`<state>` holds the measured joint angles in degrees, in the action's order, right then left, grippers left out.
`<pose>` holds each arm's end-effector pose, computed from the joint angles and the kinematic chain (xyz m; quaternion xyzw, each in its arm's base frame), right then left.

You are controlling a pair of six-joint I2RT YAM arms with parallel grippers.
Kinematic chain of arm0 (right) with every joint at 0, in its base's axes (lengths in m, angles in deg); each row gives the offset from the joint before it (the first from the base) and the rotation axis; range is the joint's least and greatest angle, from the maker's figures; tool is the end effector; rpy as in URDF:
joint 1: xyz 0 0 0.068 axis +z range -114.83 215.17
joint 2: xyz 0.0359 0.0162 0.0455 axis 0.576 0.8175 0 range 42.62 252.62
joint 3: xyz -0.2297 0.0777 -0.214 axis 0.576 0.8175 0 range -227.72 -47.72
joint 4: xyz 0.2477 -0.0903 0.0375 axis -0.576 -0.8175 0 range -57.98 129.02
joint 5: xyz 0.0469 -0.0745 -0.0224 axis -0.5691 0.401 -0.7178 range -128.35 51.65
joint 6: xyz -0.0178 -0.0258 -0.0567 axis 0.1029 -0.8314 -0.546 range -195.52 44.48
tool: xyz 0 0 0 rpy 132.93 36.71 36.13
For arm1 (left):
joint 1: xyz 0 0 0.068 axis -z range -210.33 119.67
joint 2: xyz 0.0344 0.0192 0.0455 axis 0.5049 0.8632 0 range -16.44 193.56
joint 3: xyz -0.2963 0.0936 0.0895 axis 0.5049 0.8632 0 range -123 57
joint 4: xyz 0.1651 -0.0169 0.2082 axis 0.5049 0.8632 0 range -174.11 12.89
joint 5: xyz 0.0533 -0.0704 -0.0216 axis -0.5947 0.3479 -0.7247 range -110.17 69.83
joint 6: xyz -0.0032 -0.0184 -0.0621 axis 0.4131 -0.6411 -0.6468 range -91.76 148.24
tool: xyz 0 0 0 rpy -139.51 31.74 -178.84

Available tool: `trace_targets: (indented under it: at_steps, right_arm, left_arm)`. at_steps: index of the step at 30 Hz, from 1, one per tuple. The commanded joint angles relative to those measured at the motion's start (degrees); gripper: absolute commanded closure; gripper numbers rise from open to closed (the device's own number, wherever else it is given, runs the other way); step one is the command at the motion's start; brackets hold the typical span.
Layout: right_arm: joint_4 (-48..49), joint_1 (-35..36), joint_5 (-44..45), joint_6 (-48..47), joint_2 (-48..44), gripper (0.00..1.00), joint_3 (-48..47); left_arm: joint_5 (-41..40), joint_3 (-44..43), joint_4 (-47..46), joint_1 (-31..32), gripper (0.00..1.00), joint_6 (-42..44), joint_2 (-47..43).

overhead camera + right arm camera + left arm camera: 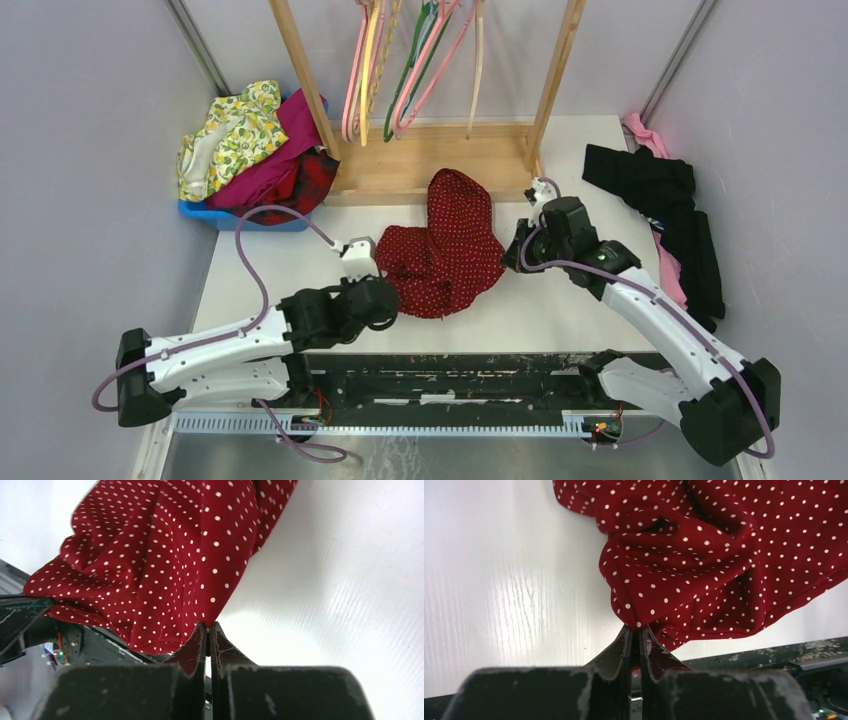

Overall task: Place the skirt on the hanger
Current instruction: Flatten out the skirt at the center of the board.

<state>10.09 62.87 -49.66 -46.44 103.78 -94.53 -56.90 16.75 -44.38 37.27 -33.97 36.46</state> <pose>0.1854 0.1087 0.3017 -0.0281 0.9140 0.2672 0.3041 0.0877 -0.1333 0.2785 -0.0593 0.9022 -0.1506 0.3999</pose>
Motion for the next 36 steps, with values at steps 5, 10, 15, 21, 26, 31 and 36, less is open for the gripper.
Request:
trace_targets:
  at_steps: [5,10,15,21,26,31,36]
  right_arm:
    - [-12.7,0.2,0.9,-0.5,-6.8,0.99,-15.4]
    - [-19.3,0.2,2.4,-1.6,-7.8,0.99,-26.5]
    - [-24.5,0.2,5.6,-2.6,-7.4,0.99,-37.6]
    - [-28.7,0.2,8.6,-2.4,-6.6,0.99,-46.7]
    - [-29.4,0.2,6.2,-2.1,-7.4,0.99,-48.0]
    - [-30.7,0.2,7.4,-3.2,-7.6,0.99,-47.1]
    - [-28.1,0.2,12.0,-3.4,-4.3,0.99,-45.5]
  left_arm:
    - [-3.5,-15.7,9.6,0.1,0.90,7.4,-1.4]
    - [-6.3,-27.5,14.9,0.1,0.89,11.0,-0.3]
    - [-10.5,-41.7,20.8,-0.1,0.88,15.1,3.5]
    - [-15.0,-57.0,27.7,-0.8,0.87,18.3,9.4]
    - [-15.1,-65.3,30.4,-1.1,0.86,20.4,12.5]
    - [-14.2,-64.7,29.8,-1.9,0.84,21.2,13.3]
    - [-3.2,-58.5,21.7,-13.5,0.84,26.0,14.7]
